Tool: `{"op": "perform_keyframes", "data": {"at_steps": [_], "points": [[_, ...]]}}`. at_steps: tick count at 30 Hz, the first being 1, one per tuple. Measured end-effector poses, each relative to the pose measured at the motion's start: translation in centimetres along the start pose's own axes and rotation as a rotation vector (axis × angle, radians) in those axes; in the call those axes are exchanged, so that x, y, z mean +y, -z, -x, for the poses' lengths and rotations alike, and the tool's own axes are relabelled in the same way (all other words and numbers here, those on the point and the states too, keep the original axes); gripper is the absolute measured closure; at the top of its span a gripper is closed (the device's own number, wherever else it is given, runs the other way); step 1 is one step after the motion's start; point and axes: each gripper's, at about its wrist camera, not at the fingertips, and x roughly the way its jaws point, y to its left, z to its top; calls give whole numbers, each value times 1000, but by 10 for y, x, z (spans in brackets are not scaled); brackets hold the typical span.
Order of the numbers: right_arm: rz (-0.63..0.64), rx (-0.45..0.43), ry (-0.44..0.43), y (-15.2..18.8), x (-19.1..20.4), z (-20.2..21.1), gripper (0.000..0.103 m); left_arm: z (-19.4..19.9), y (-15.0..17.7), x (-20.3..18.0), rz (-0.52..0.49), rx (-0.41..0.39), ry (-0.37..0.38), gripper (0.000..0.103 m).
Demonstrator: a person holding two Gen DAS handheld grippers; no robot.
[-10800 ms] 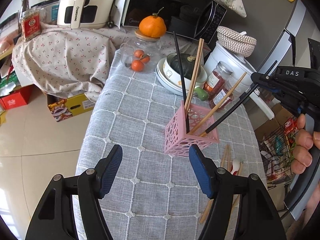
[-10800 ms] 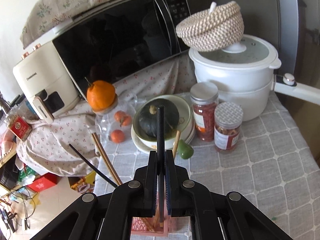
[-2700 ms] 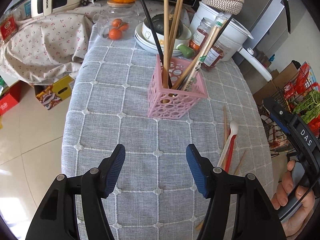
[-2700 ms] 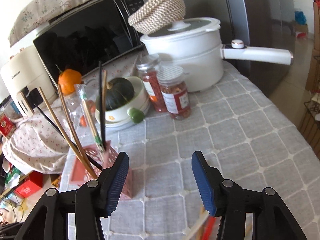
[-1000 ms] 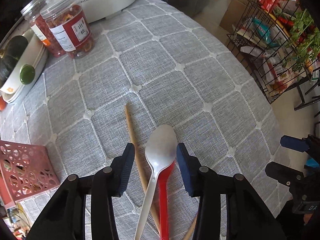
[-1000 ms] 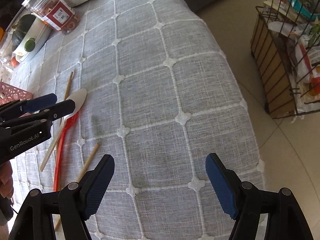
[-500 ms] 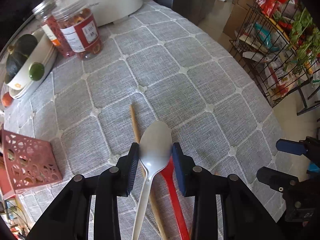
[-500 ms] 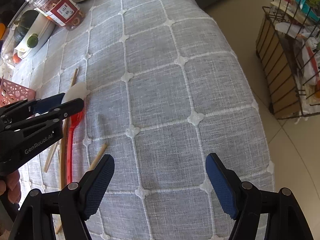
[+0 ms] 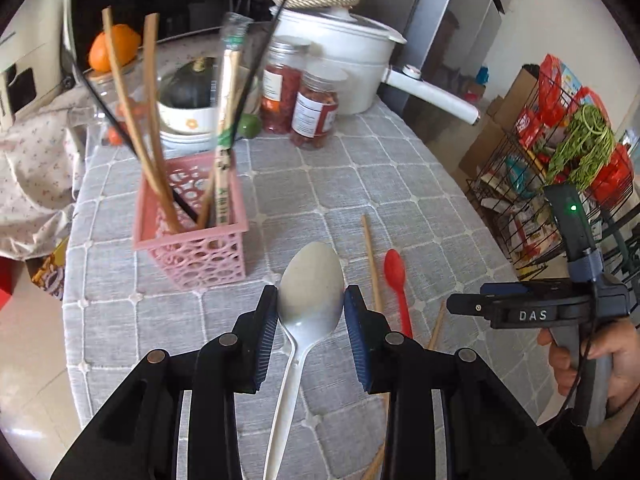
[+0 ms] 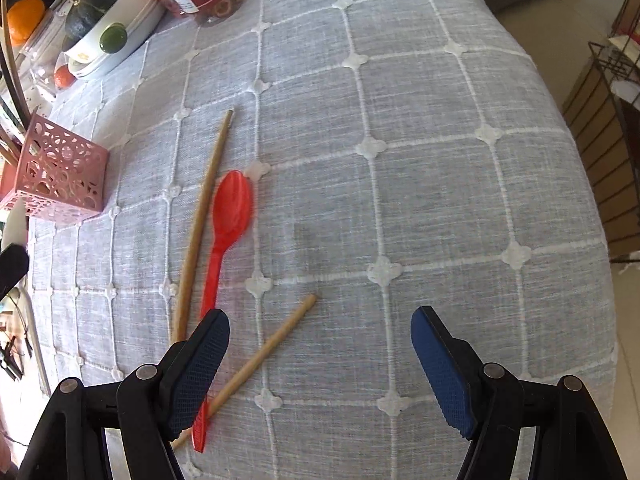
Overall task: Organize utensils
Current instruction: 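Lift the white spoon toward the basket with left while right reaches to the red spoon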
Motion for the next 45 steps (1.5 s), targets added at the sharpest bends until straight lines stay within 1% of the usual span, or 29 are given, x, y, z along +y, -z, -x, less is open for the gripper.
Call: {"op": "perform_keyframes", "data": {"at_steps": [2, 4, 5, 10, 15, 17, 22, 23, 24, 27, 31, 34, 36, 41, 43, 45], "points": [[7, 1, -6, -3, 8, -4, 24, 8, 4, 10, 34, -12, -1, 68], [17, 3, -4, -7, 16, -10, 29, 16, 5, 21, 74, -20, 21, 68], [22, 6, 0, -9, 20, -13, 33, 19, 5, 25, 85, -26, 31, 68], [47, 15, 12, -18, 38, -28, 44, 28, 9, 37, 119, -38, 37, 68], [103, 12, 90, -29, 55, -47, 58, 27, 9, 45, 141, -32, 44, 68], [110, 19, 113, -32, 59, -54, 61, 28, 10, 47, 145, -33, 47, 68], [137, -3, 160, -39, 69, -61, 64, 29, 12, 54, 157, -33, 41, 67], [144, -9, 171, -39, 71, -62, 67, 29, 13, 55, 158, -32, 38, 67], [152, -14, 183, -41, 73, -63, 74, 29, 14, 56, 161, -32, 33, 67], [154, -26, 188, -42, 77, -64, 75, 32, 13, 61, 179, -43, 24, 68], [120, -56, 155, -43, 79, -56, 76, 50, 7, 69, 210, -124, 3, 68], [100, -122, 120, -44, 80, -34, 77, 64, -3, 70, 213, -204, -28, 68], [88, -166, 84, -44, 80, -20, 77, 75, -12, 66, 200, -282, -46, 68], [70, -259, 16, -43, 85, 6, 77, 94, -31, 54, 143, -511, -5, 67], [68, -278, -6, -44, 83, 13, 77, 93, -38, 54, 155, -599, 13, 67], [59, -296, -19, -43, 77, 16, 77, 91, -44, 58, 194, -674, 21, 67]]}}
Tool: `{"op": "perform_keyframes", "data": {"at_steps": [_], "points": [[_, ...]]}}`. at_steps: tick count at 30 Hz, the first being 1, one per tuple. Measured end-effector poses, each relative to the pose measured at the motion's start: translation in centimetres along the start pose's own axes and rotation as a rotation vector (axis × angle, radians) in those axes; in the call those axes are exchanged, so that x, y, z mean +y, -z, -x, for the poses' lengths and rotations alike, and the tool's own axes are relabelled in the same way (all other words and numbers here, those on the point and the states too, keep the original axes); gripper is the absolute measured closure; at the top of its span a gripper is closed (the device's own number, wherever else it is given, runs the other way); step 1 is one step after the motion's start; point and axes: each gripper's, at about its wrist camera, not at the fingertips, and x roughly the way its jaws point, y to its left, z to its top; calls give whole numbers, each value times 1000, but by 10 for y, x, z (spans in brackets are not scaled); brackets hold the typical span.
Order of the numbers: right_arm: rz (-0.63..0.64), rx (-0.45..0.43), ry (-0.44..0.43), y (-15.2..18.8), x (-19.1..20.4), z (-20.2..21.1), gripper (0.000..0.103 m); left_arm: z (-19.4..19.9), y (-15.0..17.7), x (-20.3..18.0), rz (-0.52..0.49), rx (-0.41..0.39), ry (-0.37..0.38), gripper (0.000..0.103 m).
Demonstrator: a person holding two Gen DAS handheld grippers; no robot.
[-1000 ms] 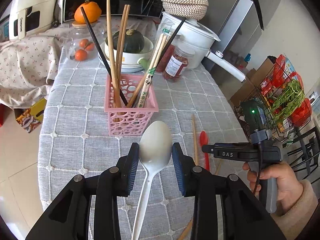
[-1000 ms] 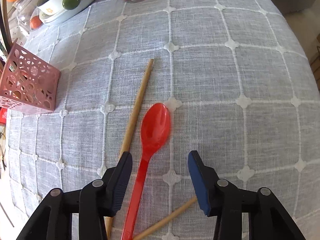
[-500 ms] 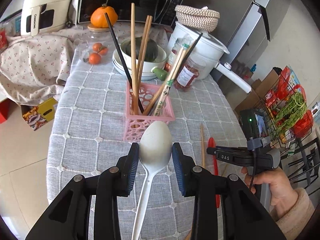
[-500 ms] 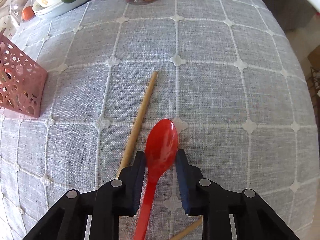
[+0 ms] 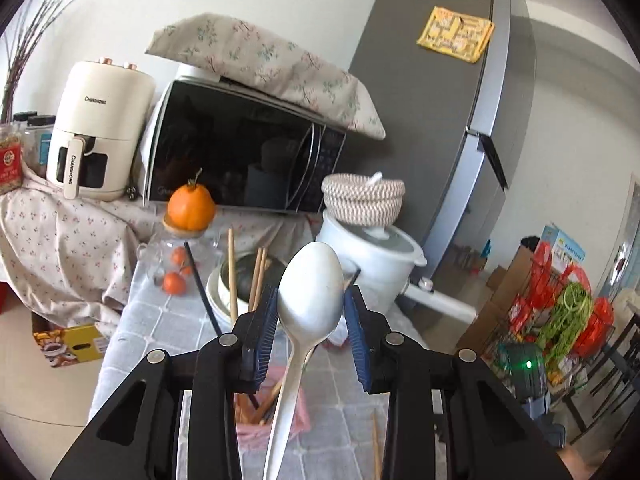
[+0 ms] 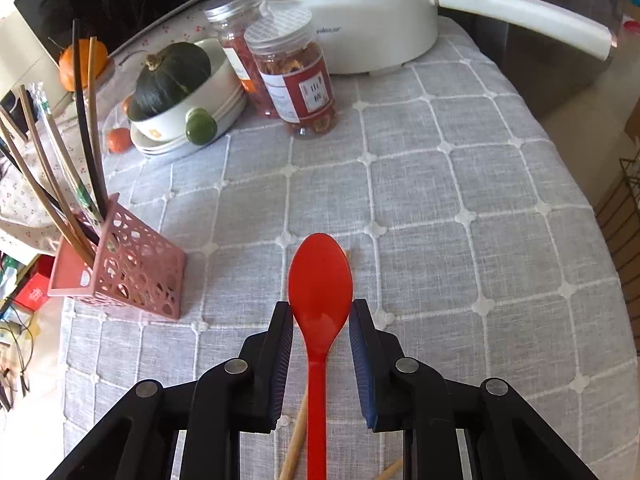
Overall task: Organize utensils
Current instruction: 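Lift the white spoon toward the basket with left while right reaches to the red spoon, then hold the white spoon above the basket with left while right grasps the red spoon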
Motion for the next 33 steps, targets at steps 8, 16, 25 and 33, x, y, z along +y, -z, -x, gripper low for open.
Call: {"op": "perform_keyframes", "data": {"at_steps": [8, 16, 25, 33], "points": [[-24, -40, -41, 4, -19, 17, 99, -34, 2, 8, 82, -110, -11, 67], [-40, 43, -67, -3, -39, -2, 93, -57, 21, 15, 71, -122, -37, 67], [-104, 157, -15, -8, -65, -47, 66, -67, 27, 32, 128, -116, -45, 67], [-100, 248, 16, -18, -76, -75, 65, -63, 23, 25, 120, -128, -16, 67]]}}
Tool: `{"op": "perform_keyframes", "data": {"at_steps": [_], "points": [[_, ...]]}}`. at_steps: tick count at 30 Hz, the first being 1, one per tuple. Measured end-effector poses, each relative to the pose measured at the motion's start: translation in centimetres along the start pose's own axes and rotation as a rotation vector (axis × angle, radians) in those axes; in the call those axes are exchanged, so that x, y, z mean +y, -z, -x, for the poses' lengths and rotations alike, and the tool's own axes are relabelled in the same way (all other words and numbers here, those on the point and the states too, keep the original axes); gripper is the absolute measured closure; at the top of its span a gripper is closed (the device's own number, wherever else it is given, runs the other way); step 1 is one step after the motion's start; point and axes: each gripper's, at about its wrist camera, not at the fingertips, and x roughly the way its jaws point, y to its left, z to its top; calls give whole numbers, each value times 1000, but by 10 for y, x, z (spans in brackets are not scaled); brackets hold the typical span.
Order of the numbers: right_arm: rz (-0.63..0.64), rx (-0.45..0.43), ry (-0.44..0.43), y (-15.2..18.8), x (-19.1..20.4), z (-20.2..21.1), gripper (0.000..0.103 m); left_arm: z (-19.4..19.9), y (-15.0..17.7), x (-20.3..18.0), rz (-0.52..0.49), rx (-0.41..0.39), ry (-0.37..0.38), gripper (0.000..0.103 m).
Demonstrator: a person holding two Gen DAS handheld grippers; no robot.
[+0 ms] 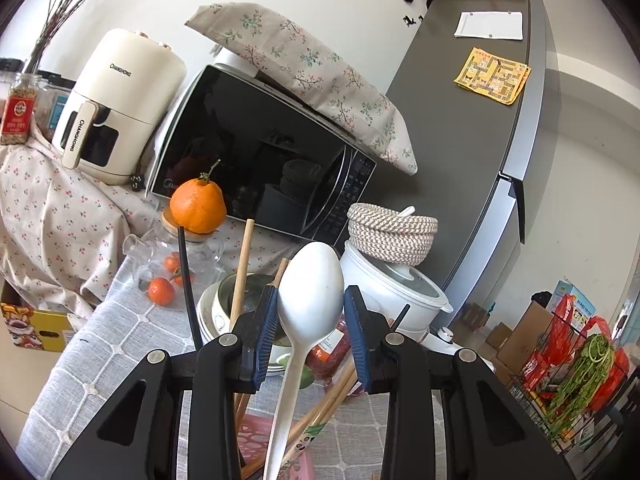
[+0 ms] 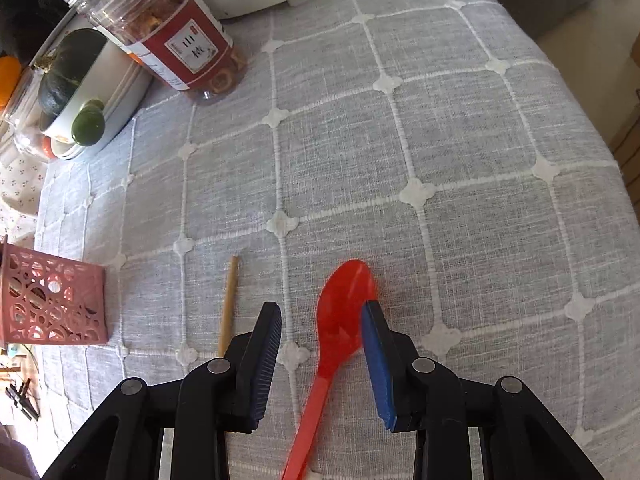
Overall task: Organize utensils
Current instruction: 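Hold the white spoon above the basket with left while right grasps the red spoon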
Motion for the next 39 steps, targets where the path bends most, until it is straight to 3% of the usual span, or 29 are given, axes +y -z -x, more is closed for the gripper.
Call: {"op": "perform_keyframes", "data": {"at_steps": [3, 7, 11, 15, 16, 17, 18, 20, 21, 23, 29, 39], "points": [[40, -23, 97, 0, 9, 0, 65, 2, 1, -5, -23, -12, 2, 67], [68, -54, 113, 2, 16, 10, 65, 3, 1, -8, -40, -24, 3, 67], [66, -77, 122, 2, 13, 20, 44, 3, 1, -7, -38, -33, -6, 67], [61, -40, 130, 5, 8, 6, 43, 1, 2, -6, -40, -29, -15, 67], [63, -32, 140, 6, 8, 1, 46, 1, 3, -6, -43, -31, -17, 67], [90, -66, 168, 6, 12, 2, 56, 1, 3, -6, -49, -35, -20, 67], [122, -63, 191, 6, 17, 0, 72, 1, 3, -7, -55, -38, -23, 67], [136, -83, 203, 8, 20, -1, 75, 2, 4, -8, -65, -48, -27, 67], [132, -89, 204, 9, 20, 0, 90, 2, 5, -8, -68, -53, -27, 67], [115, -102, 180, 8, 17, 4, 100, 2, 7, -7, -70, -58, -30, 67], [73, -162, 77, 5, 14, 26, 100, -7, 19, 3, -60, -37, -53, 67], [68, -357, -44, 11, 32, 83, 100, -5, 23, 3, -61, 9, -66, 65]]}}
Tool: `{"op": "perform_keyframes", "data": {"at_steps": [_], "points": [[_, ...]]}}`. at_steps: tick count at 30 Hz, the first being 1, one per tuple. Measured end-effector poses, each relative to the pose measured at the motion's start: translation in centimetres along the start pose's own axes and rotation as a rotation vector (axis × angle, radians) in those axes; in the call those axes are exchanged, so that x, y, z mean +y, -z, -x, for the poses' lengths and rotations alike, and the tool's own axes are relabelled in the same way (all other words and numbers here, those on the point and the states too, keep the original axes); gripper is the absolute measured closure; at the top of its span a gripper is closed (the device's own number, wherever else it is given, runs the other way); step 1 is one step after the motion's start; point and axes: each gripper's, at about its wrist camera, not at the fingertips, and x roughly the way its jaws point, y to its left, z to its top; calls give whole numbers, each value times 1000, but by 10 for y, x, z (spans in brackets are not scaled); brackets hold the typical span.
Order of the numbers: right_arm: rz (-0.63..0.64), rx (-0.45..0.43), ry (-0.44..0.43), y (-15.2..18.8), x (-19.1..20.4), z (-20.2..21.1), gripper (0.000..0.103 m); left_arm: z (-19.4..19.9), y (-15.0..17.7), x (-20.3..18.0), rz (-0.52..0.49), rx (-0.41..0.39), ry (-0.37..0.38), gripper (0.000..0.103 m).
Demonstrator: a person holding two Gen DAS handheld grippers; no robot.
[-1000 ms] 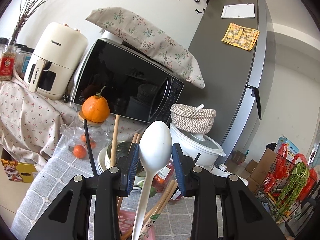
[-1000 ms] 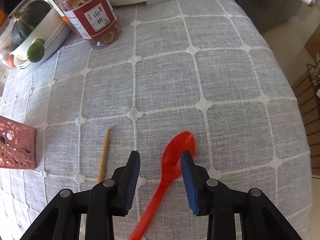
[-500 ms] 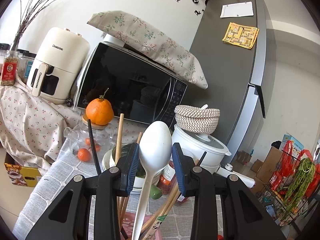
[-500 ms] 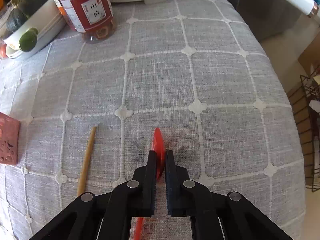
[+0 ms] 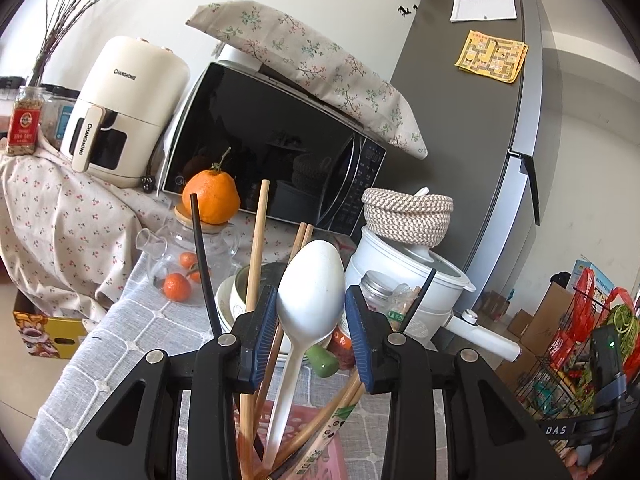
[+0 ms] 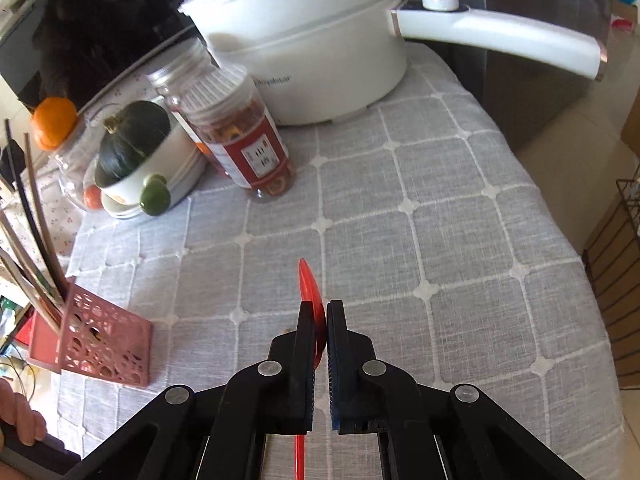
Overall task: Organize utensils
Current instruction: 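Release the white spoon into the pink basket with left while right lifts the red spoon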
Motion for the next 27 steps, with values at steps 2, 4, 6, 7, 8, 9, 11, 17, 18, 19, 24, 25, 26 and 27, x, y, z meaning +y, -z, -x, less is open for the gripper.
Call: {"op": "perform_keyframes", "data": {"at_steps": [2, 4, 6, 7, 8, 9, 11, 17, 18, 19, 24, 25, 26, 27], "points": [[-2, -42, -12, -1, 1, 12, 100, 3, -2, -2, -2, 35, -8, 61], [-9, -87, -22, -2, 6, 21, 100, 10, -5, -6, -6, 59, -27, 53], [-16, -128, -32, -4, 11, 30, 100, 19, -10, -10, -9, 87, -38, 50], [-19, -147, -38, -4, 14, 35, 100, 24, -13, -13, -18, 107, -46, 47], [-21, -161, -46, -4, 16, 38, 100, 28, -17, -16, -36, 132, -56, 46], [-23, -174, -54, -4, 19, 41, 100, 34, -20, -19, -59, 152, -69, 44], [-19, -202, -66, -3, 28, 48, 100, 44, -24, -24, -115, 205, -89, 38], [1, -324, -109, 1, 61, 71, 100, 71, -22, -5, -177, 444, -194, 30], [8, -346, -117, 1, 68, 75, 100, 72, -19, 2, -170, 503, -216, 28], [14, -367, -124, 2, 75, 79, 100, 73, -16, 9, -152, 564, -234, 27], [5, -446, -162, -1, 113, 81, 100, 76, 13, 51, -19, 750, -242, 26], [11, -464, -161, -2, 122, 80, 100, 74, 18, 57, -19, 786, -249, 27], [19, -485, -159, -2, 131, 79, 100, 72, 20, 60, -26, 816, -242, 26], [26, -507, -157, -2, 139, 77, 100, 71, 23, 63, -39, 830, -235, 26]]}}
